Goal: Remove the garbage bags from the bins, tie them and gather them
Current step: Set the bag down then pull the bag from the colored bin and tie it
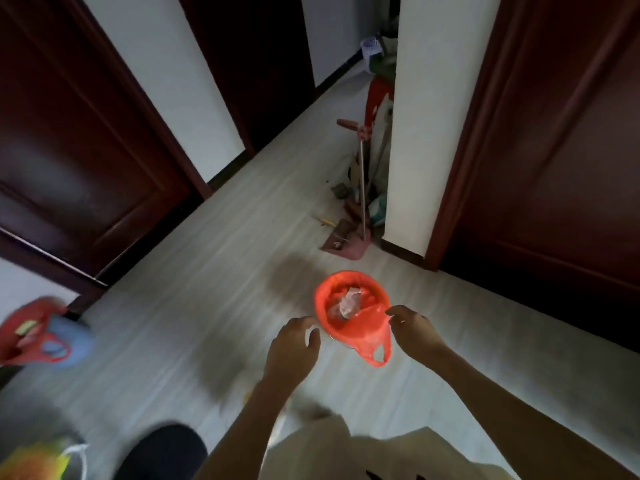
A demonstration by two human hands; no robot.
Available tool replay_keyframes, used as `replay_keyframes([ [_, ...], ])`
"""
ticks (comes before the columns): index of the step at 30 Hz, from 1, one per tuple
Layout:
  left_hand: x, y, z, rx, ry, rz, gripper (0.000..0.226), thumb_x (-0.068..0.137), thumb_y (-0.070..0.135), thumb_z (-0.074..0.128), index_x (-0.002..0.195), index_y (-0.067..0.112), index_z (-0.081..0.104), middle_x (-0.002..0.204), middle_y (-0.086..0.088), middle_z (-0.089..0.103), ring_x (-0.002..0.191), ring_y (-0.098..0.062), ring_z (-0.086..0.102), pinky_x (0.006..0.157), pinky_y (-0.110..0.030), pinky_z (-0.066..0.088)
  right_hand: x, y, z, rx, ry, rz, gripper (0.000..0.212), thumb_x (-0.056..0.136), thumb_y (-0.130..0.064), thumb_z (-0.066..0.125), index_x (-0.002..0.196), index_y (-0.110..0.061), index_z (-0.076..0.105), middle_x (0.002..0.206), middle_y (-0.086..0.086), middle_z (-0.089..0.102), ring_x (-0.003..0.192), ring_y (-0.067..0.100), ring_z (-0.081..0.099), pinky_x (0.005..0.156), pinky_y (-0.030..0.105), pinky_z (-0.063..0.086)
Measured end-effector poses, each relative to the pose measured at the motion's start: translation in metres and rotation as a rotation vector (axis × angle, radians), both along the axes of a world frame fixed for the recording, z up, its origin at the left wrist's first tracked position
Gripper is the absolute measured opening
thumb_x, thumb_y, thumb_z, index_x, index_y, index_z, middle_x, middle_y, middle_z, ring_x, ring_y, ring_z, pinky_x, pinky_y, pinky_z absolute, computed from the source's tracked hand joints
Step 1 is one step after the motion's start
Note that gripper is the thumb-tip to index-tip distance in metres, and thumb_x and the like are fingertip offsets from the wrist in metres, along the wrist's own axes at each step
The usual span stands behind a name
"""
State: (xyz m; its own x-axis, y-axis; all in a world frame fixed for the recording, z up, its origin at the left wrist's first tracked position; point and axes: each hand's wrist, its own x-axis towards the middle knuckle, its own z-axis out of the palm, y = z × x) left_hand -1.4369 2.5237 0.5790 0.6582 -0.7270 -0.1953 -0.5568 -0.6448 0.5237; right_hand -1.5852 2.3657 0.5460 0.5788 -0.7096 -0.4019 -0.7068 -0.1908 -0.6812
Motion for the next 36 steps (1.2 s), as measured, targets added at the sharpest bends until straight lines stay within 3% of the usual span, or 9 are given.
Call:
replay_keyframes([
  [4,0.075,-0.071,-0.017,0.04,0.016,-0.098,0.026,0.088,0.014,0.053,0.112,0.008,0.061,0.114,-0.012,0.064,0.108,-0.026,0.059,0.091,-0.033,0.044,0.055,-0.05,-0.014,-0.006,-0.023,-0.135,0.03,0.09,-0.008,0.039,0.112,-0.012,0.059,0.111,0.014,0.066,0.086,0.03,0.06,0.074,0.031,0.045],
  [7,0.126,-0.148,-0.04,0.056,0.067,-0.285,0.028,0.088,0.015,0.052,0.114,0.011,0.061,0.115,-0.01,0.065,0.108,-0.024,0.059,0.09,-0.029,0.043,0.09,-0.085,-0.041,0.029,-0.003,-0.321,0.031,0.091,-0.01,0.039,0.116,-0.014,0.058,0.114,0.012,0.066,0.096,0.03,0.061,0.074,0.025,0.04],
  [11,0.18,-0.253,-0.069,0.138,0.166,-0.602,0.025,0.087,0.013,0.05,0.108,0.012,0.063,0.109,-0.009,0.067,0.102,-0.023,0.062,0.088,-0.031,0.047,0.125,-0.12,-0.075,0.121,0.052,-0.727,0.033,0.089,-0.011,0.04,0.117,-0.015,0.057,0.115,0.016,0.065,0.102,0.033,0.06,0.085,0.033,0.046],
  [19,0.24,-0.366,-0.144,0.323,0.111,-1.014,0.03,0.087,0.009,0.049,0.116,0.005,0.058,0.118,-0.015,0.063,0.111,-0.027,0.057,0.094,-0.033,0.042,0.188,-0.122,-0.138,0.277,0.138,-1.199,0.035,0.087,-0.005,0.04,0.117,-0.01,0.057,0.114,0.02,0.065,0.107,0.035,0.059,0.086,0.034,0.045],
  [24,0.253,-0.377,-0.234,0.383,0.083,-1.038,0.033,0.086,0.008,0.05,0.119,0.005,0.056,0.12,-0.017,0.06,0.113,-0.029,0.055,0.095,-0.032,0.039,0.207,-0.112,-0.22,0.275,0.159,-1.247,0.039,0.085,-0.003,0.04,0.121,-0.009,0.054,0.121,0.015,0.062,0.11,0.031,0.057,0.089,0.036,0.045],
  [29,0.261,-0.366,-0.375,0.385,-0.031,-0.994,0.044,0.084,0.013,0.055,0.128,0.006,0.048,0.128,-0.019,0.052,0.119,-0.035,0.047,0.099,-0.04,0.038,0.208,-0.11,-0.35,0.21,0.289,-1.167,0.047,0.087,-0.014,0.048,0.133,-0.011,0.041,0.135,0.014,0.046,0.124,0.031,0.042,0.101,0.039,0.036],
  [33,0.252,-0.374,-0.478,0.269,-0.186,-1.035,0.056,0.089,0.026,0.052,0.139,0.008,0.035,0.144,-0.018,0.037,0.133,-0.033,0.034,0.106,-0.045,0.031,0.199,-0.121,-0.449,-0.051,0.361,-0.927,0.055,0.088,-0.027,0.05,0.138,-0.014,0.034,0.141,0.012,0.041,0.13,0.031,0.038,0.106,0.043,0.031],
  [36,0.241,-0.389,-0.536,0.108,-0.221,-1.159,0.054,0.093,0.031,0.044,0.141,0.01,0.031,0.145,-0.017,0.038,0.133,-0.032,0.036,0.106,-0.047,0.032,0.192,-0.142,-0.505,-0.3,0.318,-0.777,0.054,0.089,-0.031,0.048,0.137,-0.011,0.036,0.141,0.014,0.045,0.131,0.031,0.04,0.105,0.045,0.034],
])
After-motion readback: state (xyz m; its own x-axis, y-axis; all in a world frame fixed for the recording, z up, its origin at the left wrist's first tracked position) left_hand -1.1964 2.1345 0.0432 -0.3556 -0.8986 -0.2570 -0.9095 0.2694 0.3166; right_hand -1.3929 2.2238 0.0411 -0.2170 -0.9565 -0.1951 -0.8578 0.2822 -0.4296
